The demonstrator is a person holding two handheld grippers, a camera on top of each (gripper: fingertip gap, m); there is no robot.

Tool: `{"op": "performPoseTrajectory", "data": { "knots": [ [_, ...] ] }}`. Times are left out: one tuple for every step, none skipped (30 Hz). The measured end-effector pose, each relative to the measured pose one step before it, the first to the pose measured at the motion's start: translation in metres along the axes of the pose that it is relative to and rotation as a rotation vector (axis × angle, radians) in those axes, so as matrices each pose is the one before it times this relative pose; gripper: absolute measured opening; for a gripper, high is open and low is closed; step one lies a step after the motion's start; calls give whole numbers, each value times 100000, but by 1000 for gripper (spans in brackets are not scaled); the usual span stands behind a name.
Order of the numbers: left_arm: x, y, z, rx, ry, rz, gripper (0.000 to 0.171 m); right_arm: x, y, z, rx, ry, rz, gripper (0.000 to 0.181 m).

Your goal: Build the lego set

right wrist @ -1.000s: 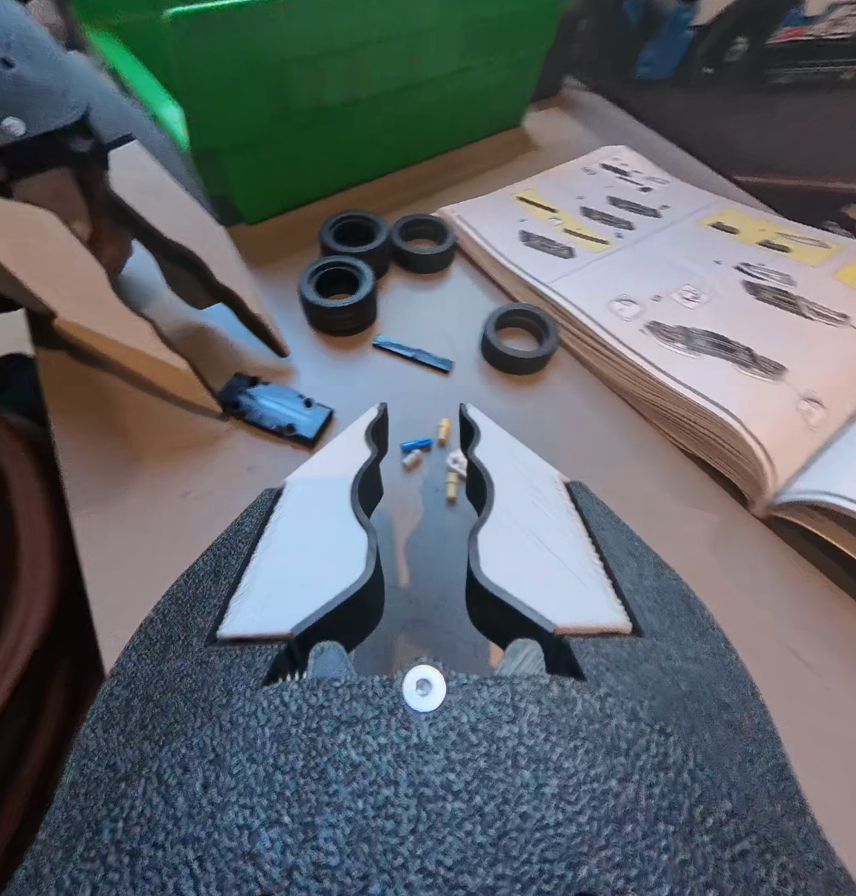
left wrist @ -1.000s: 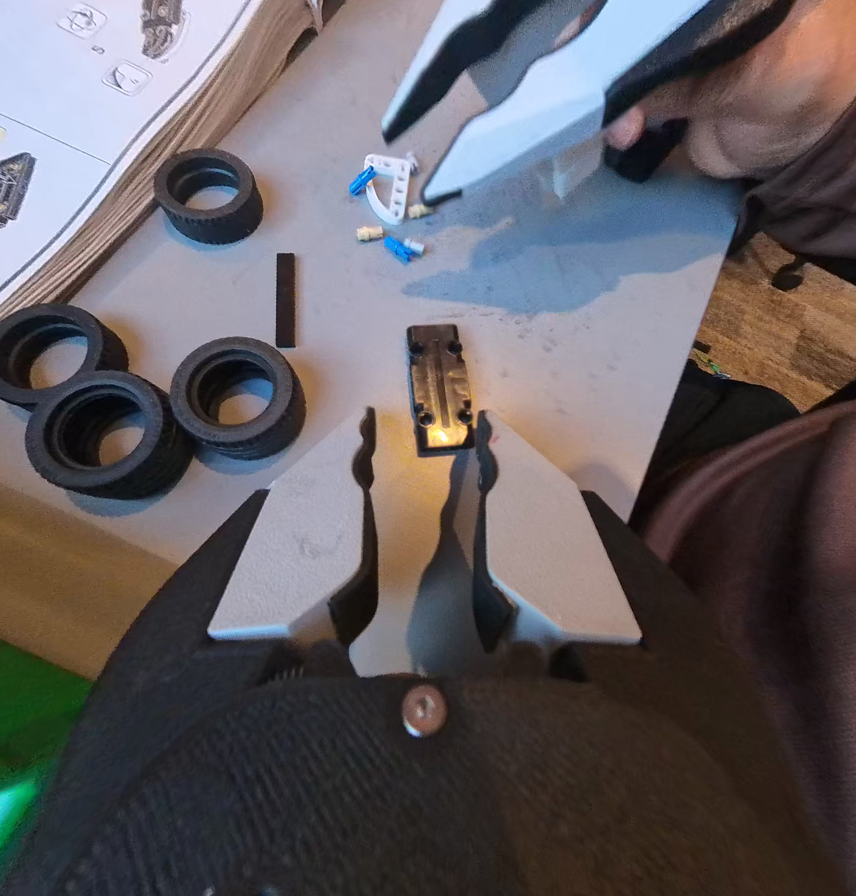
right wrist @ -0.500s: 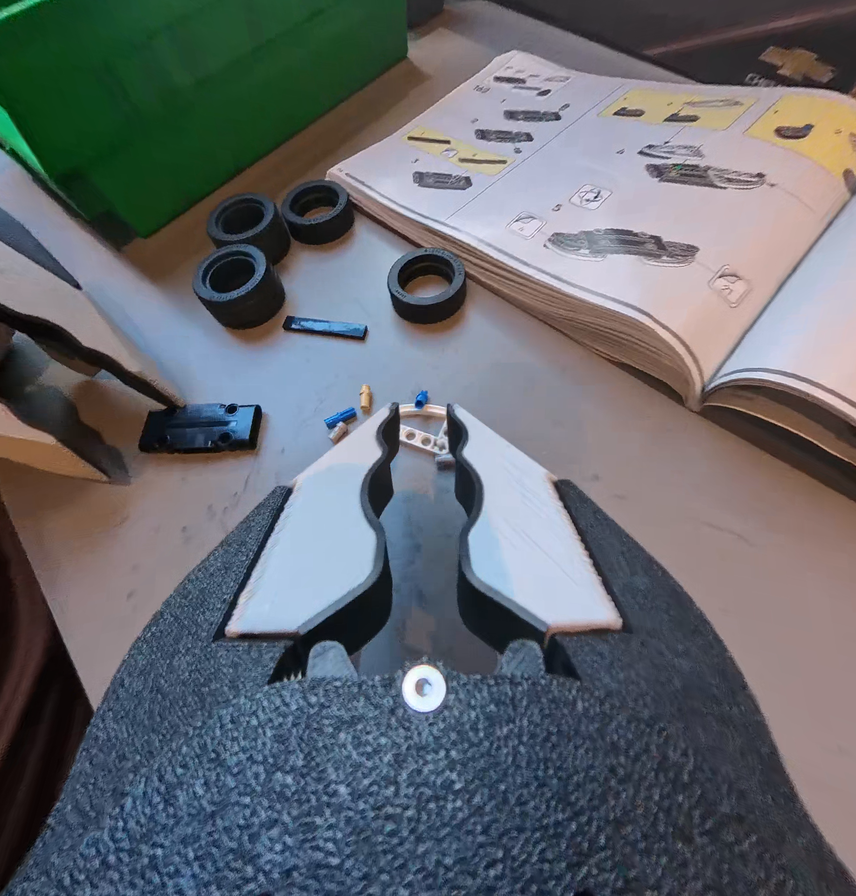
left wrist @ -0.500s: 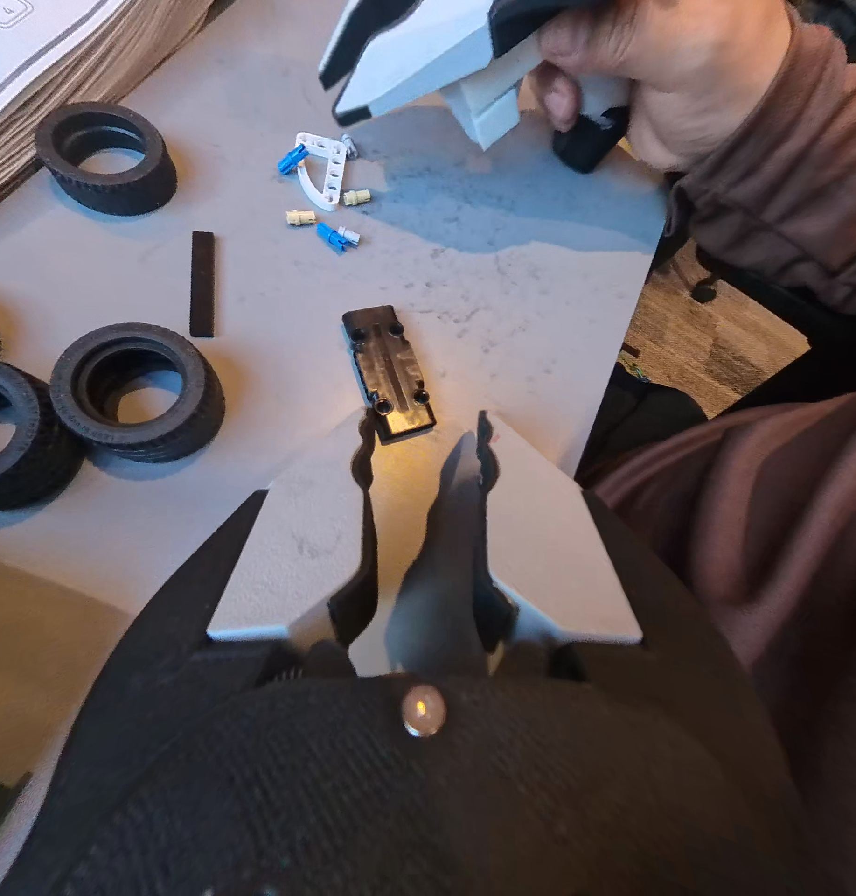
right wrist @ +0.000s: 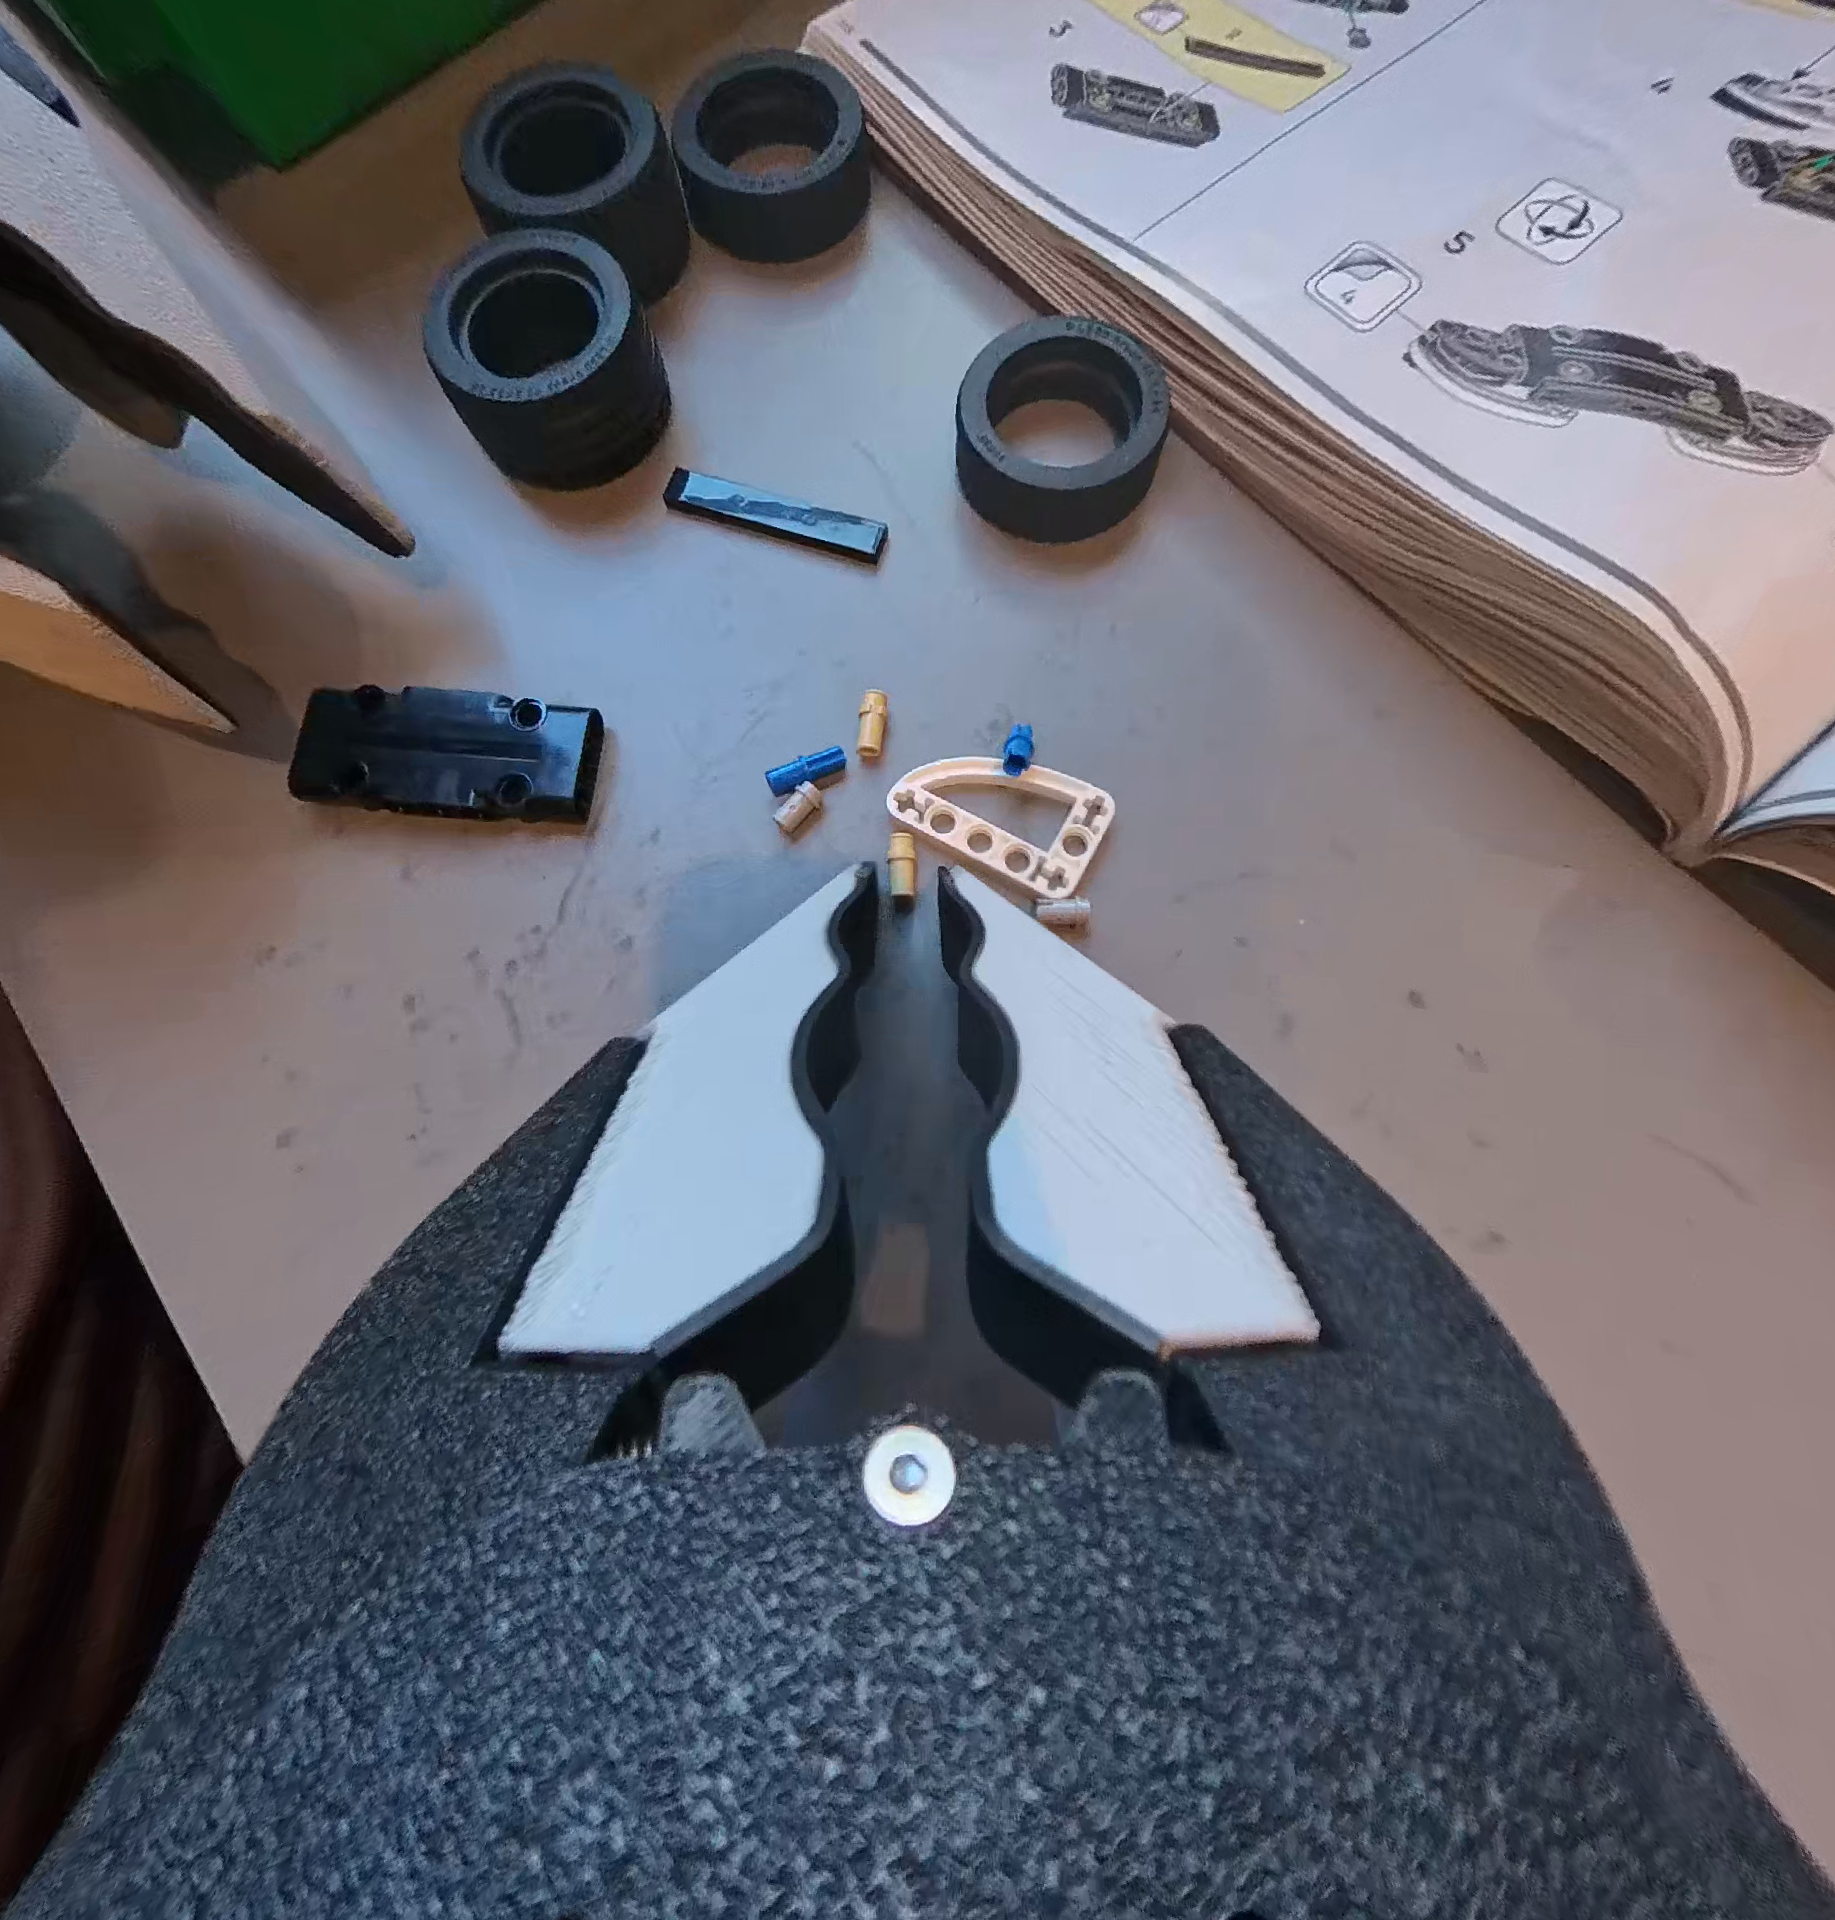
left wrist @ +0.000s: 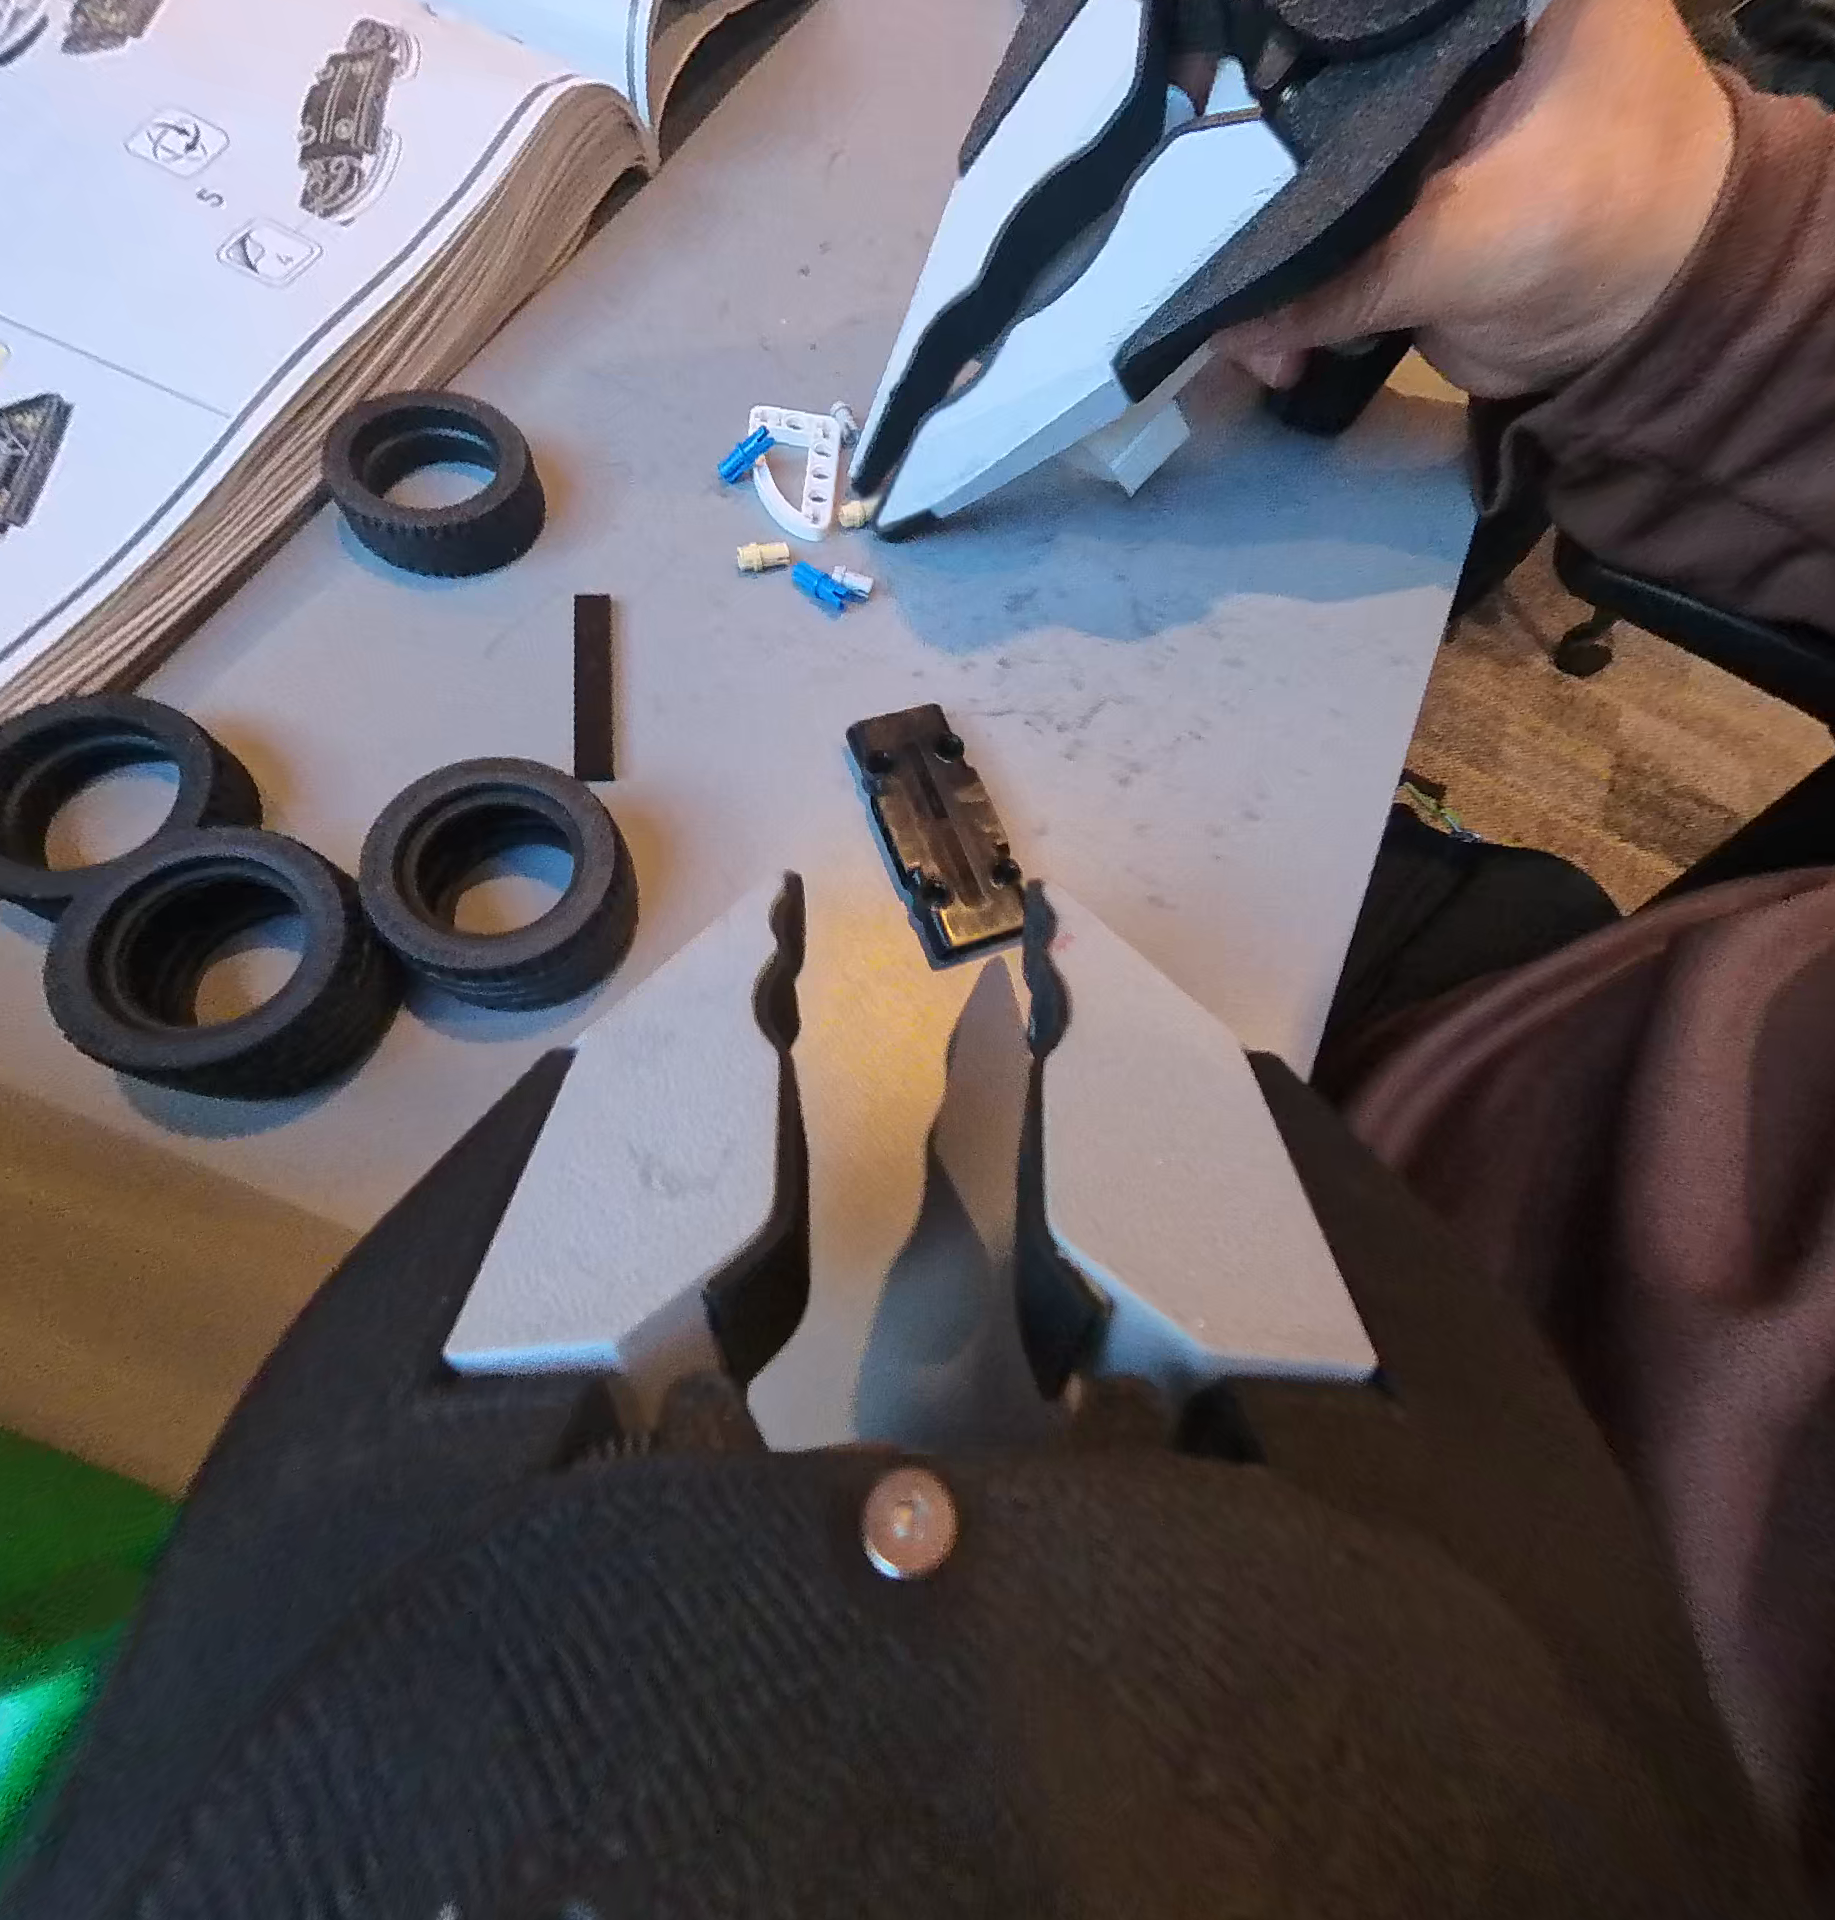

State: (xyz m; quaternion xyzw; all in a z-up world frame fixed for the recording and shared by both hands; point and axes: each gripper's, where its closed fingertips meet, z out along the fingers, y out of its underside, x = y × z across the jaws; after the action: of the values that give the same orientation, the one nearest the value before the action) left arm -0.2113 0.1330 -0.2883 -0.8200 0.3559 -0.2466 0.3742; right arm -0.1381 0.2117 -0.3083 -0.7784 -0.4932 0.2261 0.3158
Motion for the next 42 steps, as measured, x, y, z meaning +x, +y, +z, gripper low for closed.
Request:
{"op": "performPoseTrajectory", "data": {
  "knots": [
    [-4,-103,40,295,-139,1211,40,38,-22,48,-149,206,-278,8],
    [44,-109,36,358,256,1017,40,63,-24,23,-7,294,96,7],
    [-25,-116,23,488,-111,804,40,36,6,-16,93,6,319,5],
    [-68,-143,-5,712,-363,693,40,-39,-31,-38,309,-471,406,4],
    [-77,-171,-35,937,-243,650,40,-60,-47,-51,506,-542,729,4],
    [-87,-191,-52,1132,-325,495,40,-87,-165,-76,1247,-694,1071,4],
    [-105,-208,-73,1329,-465,434,41,-140,-351,-116,2250,-1055,1495,4],
    [-43,-298,-122,2004,-135,615,43,-208,-458,-115,2827,-1662,2073,4],
    [-129,-447,-174,3073,-773,514,47,-224,-504,-97,2946,-2199,2763,4],
    [-102,-546,-228,3802,-671,713,48,-280,-568,-84,3337,-2880,3454,4],
    [-95,-543,-215,3767,-659,1180,48,-363,-681,-46,3989,-3726,4265,4],
    [-241,-453,-169,3059,-1619,1424,48,-566,-719,8,4180,-5207,5097,4],
    [-322,-361,-70,2179,-2188,1793,47,-719,-681,101,3857,-6316,5573,4],
    [-287,-276,10,1428,-2026,2269,46,-656,-606,173,3390,-5930,5585,4],
    [-233,-241,65,727,-1771,2823,43,-657,-562,218,3335,-5781,5361,3],
    [-133,-202,110,110,-1173,3523,38,-738,-554,253,3293,-6132,5062,3],
    [-162,-134,173,-772,-1224,3874,36,-731,-473,271,2870,-5854,4763,3],
    [-232,-123,163,-1160,-1660,3727,34,-660,-350,273,2234,-5231,4403,3],
    [-166,-216,145,-452,-1211,3557,33,-556,-248,265,1808,-4538,4097,3],
    [-82,-339,93,324,-736,3090,31,-483,-147,229,1439,-3872,3686,3],
    [-31,-445,40,851,-481,2651,29,-393,-2,204,620,-3131,3063,3],
    [38,-434,22,916,-228,2470,28,-258,139,148,-151,-2029,2265,3],
    [-7,-353,30,634,-504,2352,28,-180,206,81,-409,-1257,1706,3],
    [-88,-253,66,180,-1129,2061,28,-216,182,43,-237,-1318,1430,3],
    [48,-160,74,-233,-210,2003,28,-241,131,20,163,-1435,1382,3],
    [138,-162,50,-291,425,1662,27,-276,87,1,466,-1600,1254,3],
    [163,-145,15,-194,555,1378,26,-273,110,-10,340,-1690,1172,3],
    [221,-154,-12,22,1077,1020,24,-232,124,-15,135,-1417,1128,3],
    [310,-114,0,34,1750,690,22,-218,129,-2,47,-1319,1049,4],
    [152,-47,17,-294,802,189,21,-212,172,33,-298,-1314,1062,3],
    [103,-63,16,-89,401,271,21,-97,246,50,-878,-683,990,3],
    [81,-80,-32,42,131,844,18,6,254,72,-828,94,451,3],
    [-29,-66,-54,-15,-727,1421,17,37,230,73,-690,217,134,4],
    [-27,-59,-80,-50,-812,1703,17,11,219,76,-641,24,311,4],
    [49,28,-46,-299,-334,1703,15,-21,158,67,-309,-248,345,3],
    [78,105,-31,-577,-23,1646,12,-4,112,50,-62,-328,364,3],
    [87,91,-25,-450,-122,1505,11,55,77,42,-27,-259,588,3],
    [26,108,-24,-585,-531,1695,11,64,63,39,-17,-285,683,3],
    [15,137,6,-768,-526,2060,11,112,53,65,-176,14,564,4],
    [9,150,25,-869,-537,2298,11,135,51,73,-276,401,155,3],
    [12,146,45,-856,-422,2192,11,154,34,64,-310,743,-252,3],
    [32,167,73,-776,-4,1783,11,187,43,47,-560,1133,-568,3]
  ]
}}
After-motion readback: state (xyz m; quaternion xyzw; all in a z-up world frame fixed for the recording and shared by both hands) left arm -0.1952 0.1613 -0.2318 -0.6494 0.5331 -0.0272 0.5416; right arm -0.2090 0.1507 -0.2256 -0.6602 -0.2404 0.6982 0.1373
